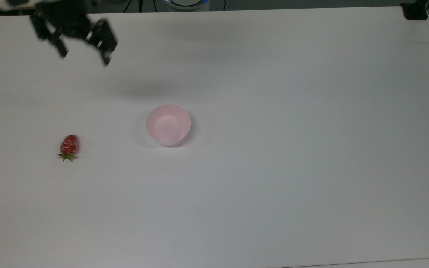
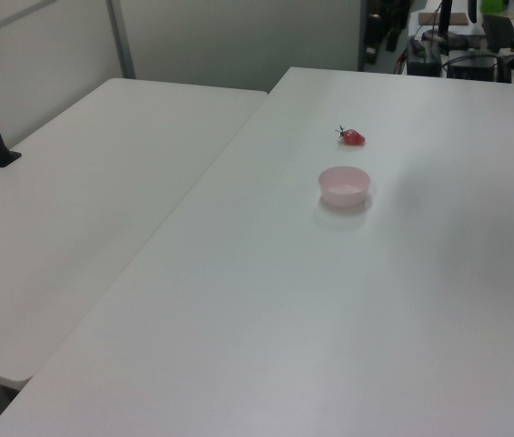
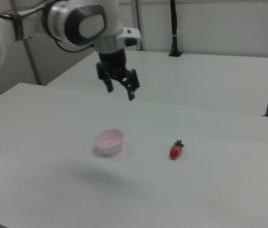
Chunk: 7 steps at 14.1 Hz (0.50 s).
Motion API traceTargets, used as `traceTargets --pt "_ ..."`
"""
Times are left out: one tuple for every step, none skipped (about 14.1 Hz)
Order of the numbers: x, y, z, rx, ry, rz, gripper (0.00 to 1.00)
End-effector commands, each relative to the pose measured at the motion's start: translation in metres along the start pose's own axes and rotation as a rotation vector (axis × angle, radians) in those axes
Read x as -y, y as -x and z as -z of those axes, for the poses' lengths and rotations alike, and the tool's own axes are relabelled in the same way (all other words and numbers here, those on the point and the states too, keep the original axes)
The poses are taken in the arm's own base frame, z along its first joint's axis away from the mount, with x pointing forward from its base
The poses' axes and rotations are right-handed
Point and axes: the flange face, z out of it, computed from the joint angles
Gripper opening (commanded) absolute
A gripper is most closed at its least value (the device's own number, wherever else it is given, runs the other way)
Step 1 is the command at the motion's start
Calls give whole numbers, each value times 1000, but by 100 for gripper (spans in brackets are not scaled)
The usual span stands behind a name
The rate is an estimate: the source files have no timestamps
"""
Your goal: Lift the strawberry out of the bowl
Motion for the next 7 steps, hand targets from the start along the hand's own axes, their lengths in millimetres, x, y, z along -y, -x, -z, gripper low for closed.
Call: traceTargets --pt "36 46 29 84 23 77 100" --pt "54 55 27 123 50 119 100" --pt "61 58 25 137 72 138 100" --pt "61 57 25 133 72 139 100" --pt "59 55 26 124 71 134 100" --pt "56 53 27 116 67 123 100" --pt "55 52 27 111 64 123 100"
